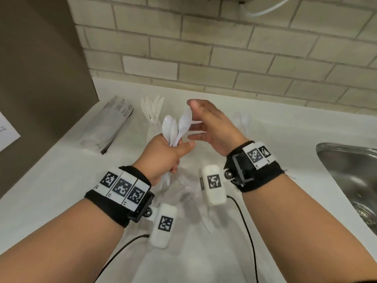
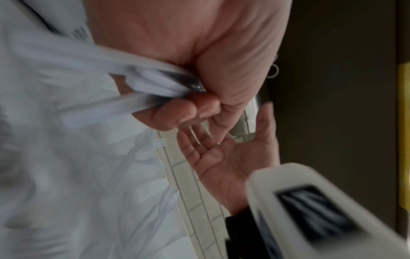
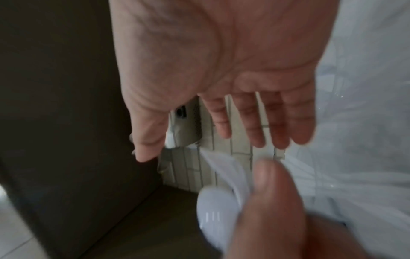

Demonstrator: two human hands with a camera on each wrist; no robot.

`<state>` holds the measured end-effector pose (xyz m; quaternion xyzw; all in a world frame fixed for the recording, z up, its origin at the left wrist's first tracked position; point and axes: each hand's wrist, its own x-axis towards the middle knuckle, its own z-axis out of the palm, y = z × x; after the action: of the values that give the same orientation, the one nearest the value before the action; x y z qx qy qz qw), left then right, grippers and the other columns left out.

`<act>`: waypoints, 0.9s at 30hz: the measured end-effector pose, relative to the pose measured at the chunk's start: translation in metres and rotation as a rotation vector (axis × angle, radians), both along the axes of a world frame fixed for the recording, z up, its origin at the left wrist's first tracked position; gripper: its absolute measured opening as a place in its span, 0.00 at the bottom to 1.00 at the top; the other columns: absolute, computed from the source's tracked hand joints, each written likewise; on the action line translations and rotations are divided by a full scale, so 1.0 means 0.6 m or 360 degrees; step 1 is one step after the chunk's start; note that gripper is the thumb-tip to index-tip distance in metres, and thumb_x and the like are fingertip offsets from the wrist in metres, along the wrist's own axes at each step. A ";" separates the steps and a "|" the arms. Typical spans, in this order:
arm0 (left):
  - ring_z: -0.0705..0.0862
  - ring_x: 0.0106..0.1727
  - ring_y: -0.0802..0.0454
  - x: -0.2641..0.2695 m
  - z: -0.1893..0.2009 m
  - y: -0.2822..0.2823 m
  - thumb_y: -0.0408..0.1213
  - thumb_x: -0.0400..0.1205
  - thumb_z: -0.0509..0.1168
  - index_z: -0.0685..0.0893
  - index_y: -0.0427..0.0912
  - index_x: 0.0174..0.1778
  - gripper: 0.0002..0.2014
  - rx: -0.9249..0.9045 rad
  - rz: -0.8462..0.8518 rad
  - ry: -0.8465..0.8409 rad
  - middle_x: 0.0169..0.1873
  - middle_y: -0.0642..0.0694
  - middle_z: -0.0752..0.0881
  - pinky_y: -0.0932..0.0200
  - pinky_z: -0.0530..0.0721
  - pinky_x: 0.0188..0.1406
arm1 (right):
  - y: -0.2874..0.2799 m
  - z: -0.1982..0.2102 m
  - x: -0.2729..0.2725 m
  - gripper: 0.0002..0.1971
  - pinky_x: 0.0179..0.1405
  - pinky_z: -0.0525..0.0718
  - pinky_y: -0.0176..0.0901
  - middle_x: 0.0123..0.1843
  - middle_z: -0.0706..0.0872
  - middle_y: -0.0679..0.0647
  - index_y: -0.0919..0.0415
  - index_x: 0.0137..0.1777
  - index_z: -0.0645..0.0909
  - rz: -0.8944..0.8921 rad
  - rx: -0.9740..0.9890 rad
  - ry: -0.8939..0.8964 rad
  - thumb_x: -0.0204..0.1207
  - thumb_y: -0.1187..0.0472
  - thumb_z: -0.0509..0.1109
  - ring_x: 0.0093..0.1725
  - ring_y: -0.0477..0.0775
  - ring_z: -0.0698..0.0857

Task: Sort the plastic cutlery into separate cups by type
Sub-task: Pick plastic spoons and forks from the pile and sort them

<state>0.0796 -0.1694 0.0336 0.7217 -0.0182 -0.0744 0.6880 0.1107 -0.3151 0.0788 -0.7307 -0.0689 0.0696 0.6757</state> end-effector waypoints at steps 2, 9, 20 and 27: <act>0.69 0.18 0.54 -0.001 0.007 -0.016 0.39 0.76 0.73 0.84 0.45 0.32 0.08 0.0202 -0.0037 -0.0115 0.20 0.52 0.74 0.61 0.68 0.17 | 0.004 0.003 -0.038 0.36 0.35 0.83 0.44 0.58 0.83 0.50 0.42 0.68 0.74 0.0035 -0.0353 -0.0075 0.59 0.29 0.68 0.46 0.50 0.85; 0.81 0.31 0.57 -0.009 0.013 -0.063 0.44 0.72 0.74 0.78 0.54 0.45 0.11 0.0899 -0.0239 -0.0419 0.33 0.52 0.83 0.62 0.78 0.27 | -0.017 -0.009 -0.079 0.28 0.52 0.83 0.35 0.58 0.82 0.44 0.47 0.64 0.77 -0.0335 -0.0625 -0.0257 0.66 0.42 0.79 0.54 0.42 0.83; 0.82 0.44 0.54 -0.012 -0.009 -0.080 0.46 0.76 0.71 0.78 0.50 0.62 0.19 0.1044 -0.0159 -0.0659 0.41 0.58 0.80 0.71 0.70 0.32 | -0.066 -0.016 -0.094 0.18 0.31 0.78 0.27 0.63 0.87 0.61 0.63 0.65 0.73 0.0103 -0.0174 -0.0239 0.78 0.77 0.65 0.49 0.47 0.86; 0.87 0.37 0.53 -0.018 -0.014 -0.077 0.51 0.75 0.70 0.78 0.48 0.56 0.17 0.0867 -0.0194 -0.0486 0.40 0.51 0.86 0.62 0.81 0.32 | -0.064 -0.029 -0.079 0.07 0.31 0.82 0.43 0.43 0.86 0.58 0.60 0.54 0.81 -0.0112 -0.0352 -0.0284 0.79 0.69 0.69 0.30 0.46 0.83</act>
<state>0.0689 -0.2153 0.0253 0.8798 -0.1439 -0.0083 0.4530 0.0634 -0.3536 0.0614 -0.8060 -0.0950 -0.0121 0.5841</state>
